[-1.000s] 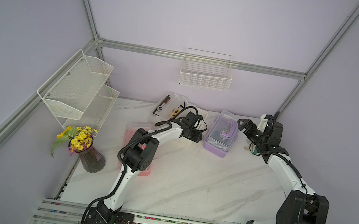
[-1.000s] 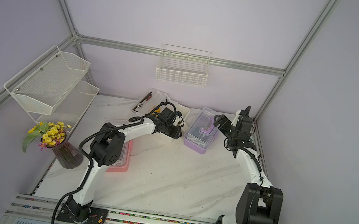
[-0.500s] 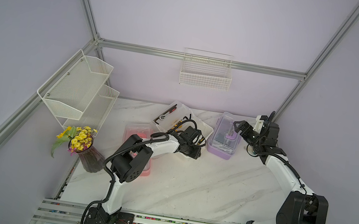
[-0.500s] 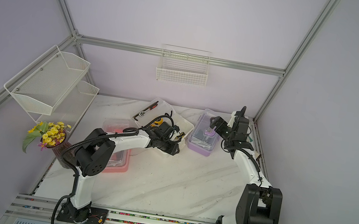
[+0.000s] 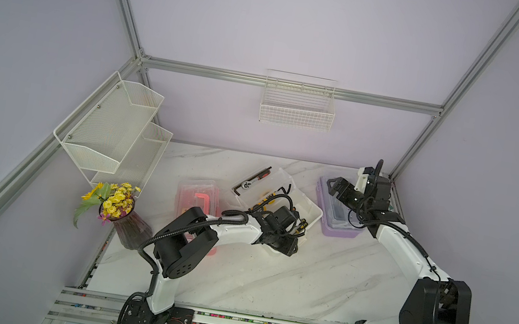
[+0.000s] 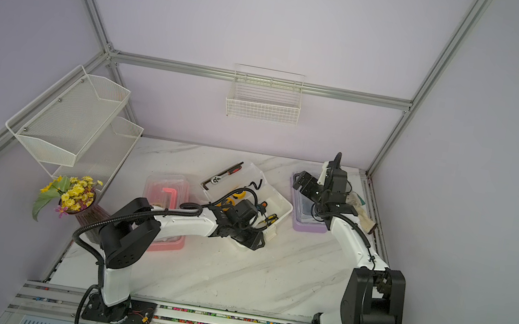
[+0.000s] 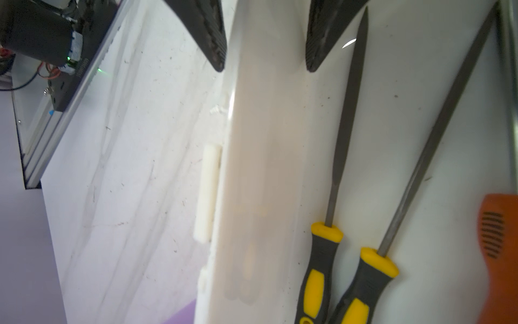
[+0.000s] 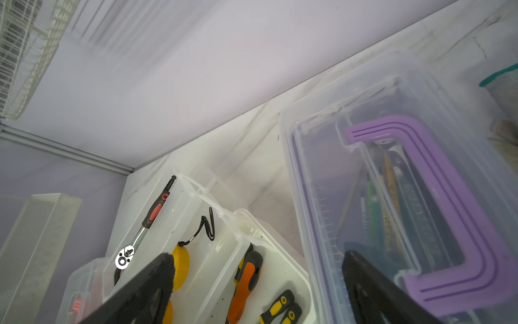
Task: Close toolboxes
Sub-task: Move the toolbox to the center of the board.
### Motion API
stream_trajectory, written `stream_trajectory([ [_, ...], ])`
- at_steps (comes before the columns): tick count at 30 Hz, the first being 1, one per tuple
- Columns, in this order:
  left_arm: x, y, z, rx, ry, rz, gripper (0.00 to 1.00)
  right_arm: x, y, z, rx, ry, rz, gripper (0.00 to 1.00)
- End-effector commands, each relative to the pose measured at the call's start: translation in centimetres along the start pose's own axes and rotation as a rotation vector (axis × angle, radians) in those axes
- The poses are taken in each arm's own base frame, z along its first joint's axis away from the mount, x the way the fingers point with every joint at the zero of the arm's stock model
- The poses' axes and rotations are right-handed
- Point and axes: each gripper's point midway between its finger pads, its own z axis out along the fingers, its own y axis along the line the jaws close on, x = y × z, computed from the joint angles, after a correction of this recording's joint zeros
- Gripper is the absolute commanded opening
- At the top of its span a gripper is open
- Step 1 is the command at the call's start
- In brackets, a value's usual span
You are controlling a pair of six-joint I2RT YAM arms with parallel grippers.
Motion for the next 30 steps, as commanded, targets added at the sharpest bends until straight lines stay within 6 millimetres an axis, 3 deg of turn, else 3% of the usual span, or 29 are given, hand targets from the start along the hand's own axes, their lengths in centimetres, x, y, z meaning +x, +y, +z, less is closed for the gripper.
stream_trajectory([
  [1, 2.7, -3.5, -0.6, 0.132, 0.072, -0.015, 0.5, -1.0, 1.0, -0.6, 0.014, -0.032, -0.045, 0.97],
  [4, 1.3, -4.2, -2.5, 0.142, 0.012, 0.0, 0.61, -0.8, 1.2, -0.4, 0.017, -0.027, -0.049, 0.97],
  [7, -1.5, -4.6, -5.6, 0.158, -0.087, -0.005, 0.81, -0.7, 1.4, -0.6, 0.017, -0.03, -0.049, 0.97],
  [13, -7.6, -2.9, -12.8, 0.177, -0.299, -0.027, 0.85, -0.6, 1.6, -1.1, 0.013, -0.031, -0.046, 0.97],
  [20, -12.2, 4.4, -18.7, 0.047, -0.468, -0.085, 0.84, 1.3, 2.2, -0.9, 0.007, 0.028, -0.062, 0.92],
  [27, -13.3, 13.4, -23.4, -0.111, -0.567, -0.213, 0.83, 8.1, 5.1, -1.3, 0.028, 0.159, -0.111, 0.64],
  [30, -13.6, 16.1, -24.7, -0.147, -0.592, -0.247, 0.83, 11.0, 3.6, -2.4, 0.167, 0.223, -0.09, 0.6],
])
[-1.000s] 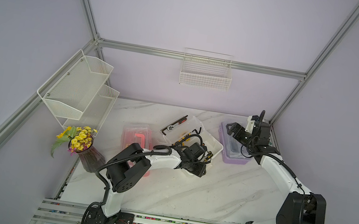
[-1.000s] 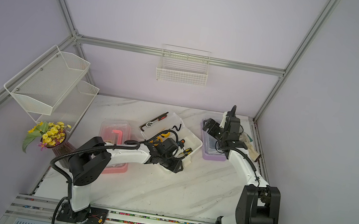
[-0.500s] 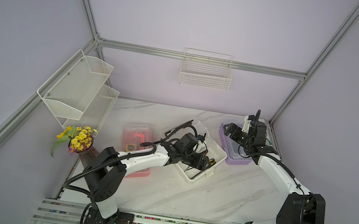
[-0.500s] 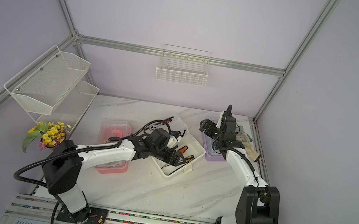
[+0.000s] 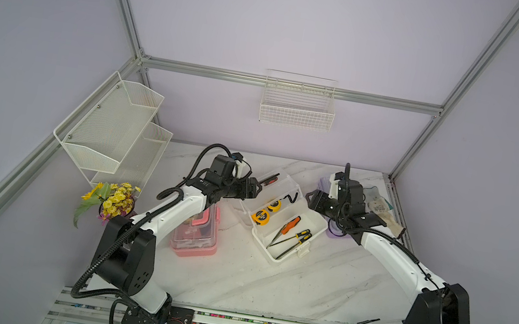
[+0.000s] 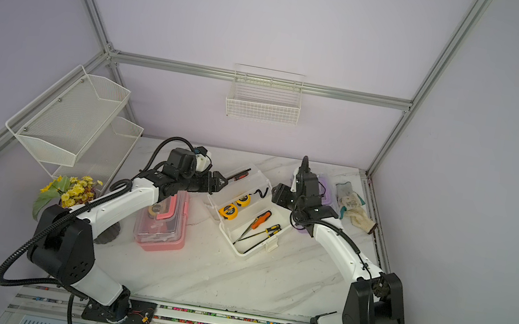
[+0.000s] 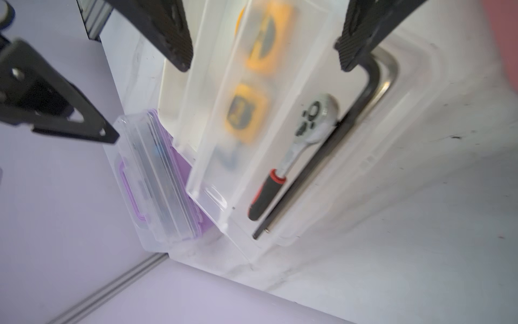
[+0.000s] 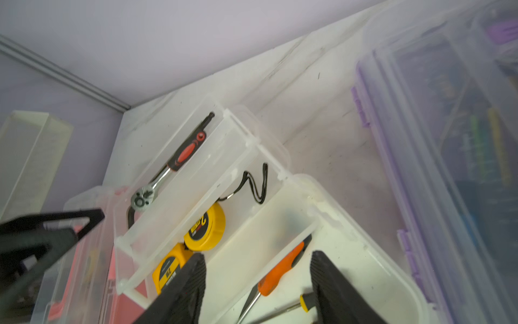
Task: Close toolboxes
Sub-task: Move the toolbox to the center of the board.
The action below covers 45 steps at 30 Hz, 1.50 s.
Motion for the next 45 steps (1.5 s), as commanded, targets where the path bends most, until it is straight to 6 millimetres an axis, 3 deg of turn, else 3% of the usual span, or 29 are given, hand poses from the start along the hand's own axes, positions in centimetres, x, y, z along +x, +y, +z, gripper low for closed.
stream_trajectory([
  [1, -3.3, 0.8, -2.6, -0.012, -0.092, 0.027, 0.83, 3.7, -3.0, -1.7, 0.21, 0.071, 0.048, 0.62],
  [5, -4.5, 2.9, -3.0, -0.038, -0.112, 0.0, 0.83, 6.1, -4.3, -4.1, 0.26, 0.057, 0.134, 0.66],
  [8, -4.6, 3.6, -3.3, -0.043, -0.114, -0.006, 0.83, 8.1, -5.1, -4.7, 0.251, 0.073, 0.222, 0.66],
  [13, -4.4, 4.4, -3.8, -0.069, -0.123, 0.012, 0.83, 11.0, -4.8, -3.4, 0.206, 0.143, 0.335, 0.68],
  [18, -4.2, 5.1, -4.1, -0.107, -0.137, 0.023, 0.84, 12.2, -4.3, -1.8, 0.17, 0.145, 0.402, 0.73],
  [22, -4.4, 5.6, -4.7, -0.143, -0.172, 0.025, 0.84, 13.2, -4.3, -0.1, 0.166, 0.175, 0.419, 0.66],
  [25, -4.4, 5.6, -4.7, -0.143, -0.176, 0.035, 0.84, 14.3, -4.6, 0.7, 0.172, 0.195, 0.428, 0.55],
  [33, -3.8, 5.5, -3.8, -0.127, -0.146, 0.033, 0.84, 15.7, -7.2, 0.5, 0.258, 0.236, 0.385, 0.35],
  [38, -3.1, 5.1, -3.1, -0.133, -0.109, 0.057, 0.83, 15.0, -10.0, -0.4, 0.325, 0.23, 0.372, 0.34],
  [45, -0.1, 5.1, -1.8, -0.153, 0.001, 0.056, 0.77, 13.9, -14.5, -2.3, 0.436, 0.227, 0.332, 0.34],
])
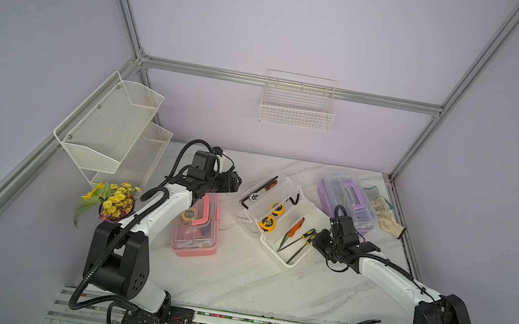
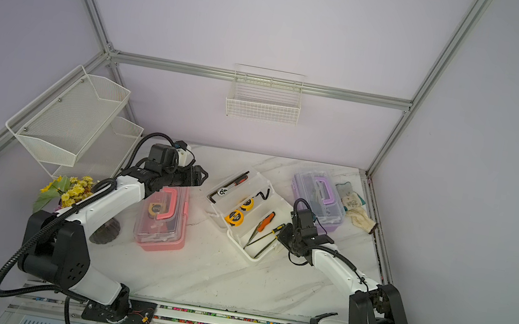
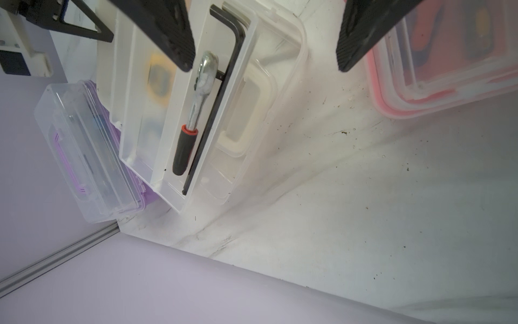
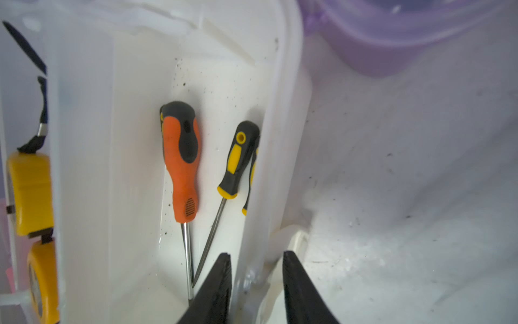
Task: Close toolboxes
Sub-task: Move the toolbox to the center of the board.
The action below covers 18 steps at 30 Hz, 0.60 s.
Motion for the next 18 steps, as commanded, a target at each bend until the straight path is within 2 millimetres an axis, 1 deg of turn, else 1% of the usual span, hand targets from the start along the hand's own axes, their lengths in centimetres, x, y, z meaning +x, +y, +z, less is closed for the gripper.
stream_trajectory([
  [1, 1.9, 0.0, 0.4, -0.014, 0.055, 0.022, 0.76, 0.2, -4.6, -0.4, 0.172, 0.016, -0.054, 0.35],
  [4, 3.5, 0.4, 0.2, -0.028, 0.09, 0.004, 0.75, -0.7, -5.7, -0.5, 0.223, -0.01, -0.076, 0.35],
  [5, 4.0, 0.6, 0.2, -0.029, 0.102, -0.001, 0.73, -0.9, -5.7, -0.6, 0.226, -0.013, -0.083, 0.35],
  [10, 7.0, 0.3, 0.6, -0.015, 0.196, 0.003, 0.69, -1.6, -4.8, -0.5, 0.197, -0.025, -0.086, 0.35],
  [13, 8.7, 0.3, 1.3, -0.018, 0.258, 0.011, 0.63, -1.7, -4.1, -0.5, 0.168, -0.025, -0.078, 0.35],
  [18, 11.3, -0.2, 1.8, 0.0, 0.354, 0.019, 0.62, -1.8, -3.9, -0.7, 0.153, -0.033, -0.073, 0.35],
])
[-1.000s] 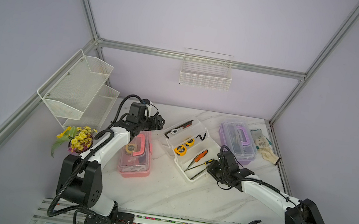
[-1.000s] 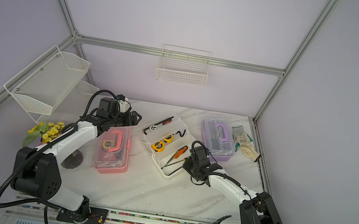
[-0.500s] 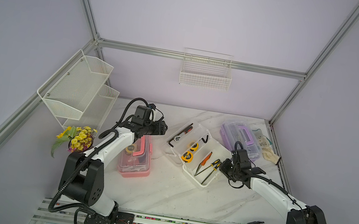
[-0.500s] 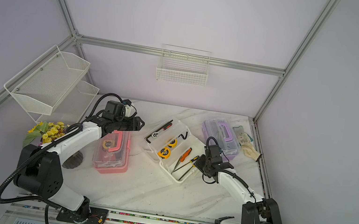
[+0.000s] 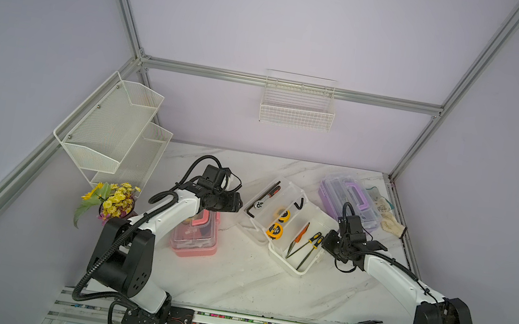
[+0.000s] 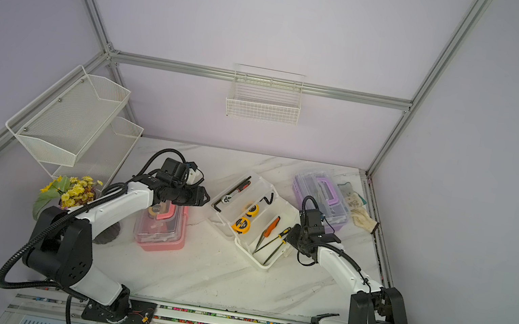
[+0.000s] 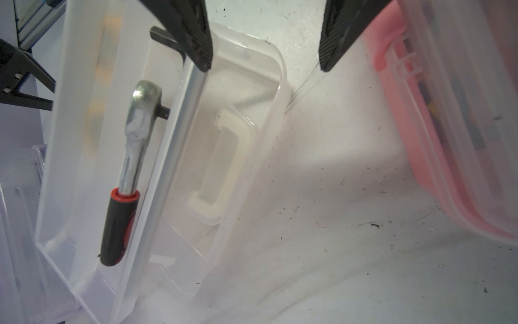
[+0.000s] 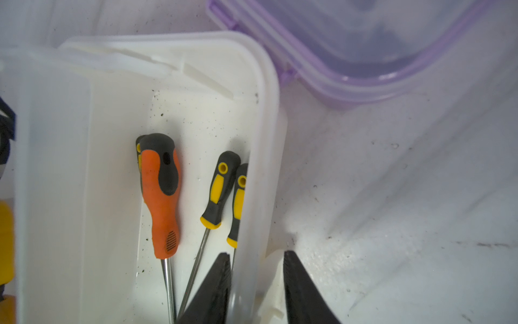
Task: Close toolboxes
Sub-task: Move the toolbox to the center of the board, then close the toolbox lid.
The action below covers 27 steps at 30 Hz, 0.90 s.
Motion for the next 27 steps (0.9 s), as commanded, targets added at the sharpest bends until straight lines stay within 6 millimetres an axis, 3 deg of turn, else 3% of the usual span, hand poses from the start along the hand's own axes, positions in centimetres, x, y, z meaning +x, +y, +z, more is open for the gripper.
stream_trajectory([
  [1, 3.6, 0.0, 1.2, 0.007, 0.121, 0.013, 0.62, 0.0, -1.5, -0.1, 0.062, 0.005, 0.001, 0.35],
  [6, 5.4, 1.6, 2.0, -0.058, 0.168, -0.007, 0.6, -0.3, -0.6, 0.0, 0.023, -0.009, 0.011, 0.35],
  [9, 5.1, 1.5, 2.4, -0.055, 0.171, -0.016, 0.54, -0.2, -0.5, 0.1, 0.019, -0.001, 0.01, 0.35],
  [16, 4.6, 1.0, 1.6, -0.038, 0.142, 0.011, 0.54, -1.0, -1.1, -0.5, 0.051, -0.041, -0.009, 0.35],
  [22, 7.1, 1.0, 1.7, -0.032, 0.203, -0.016, 0.54, -1.8, -2.5, -0.6, 0.146, -0.059, -0.059, 0.35],
  [27, 8.0, 0.8, 0.8, -0.084, 0.2, 0.003, 0.53, -2.6, -3.4, -0.8, 0.176, -0.086, -0.06, 0.34],
])
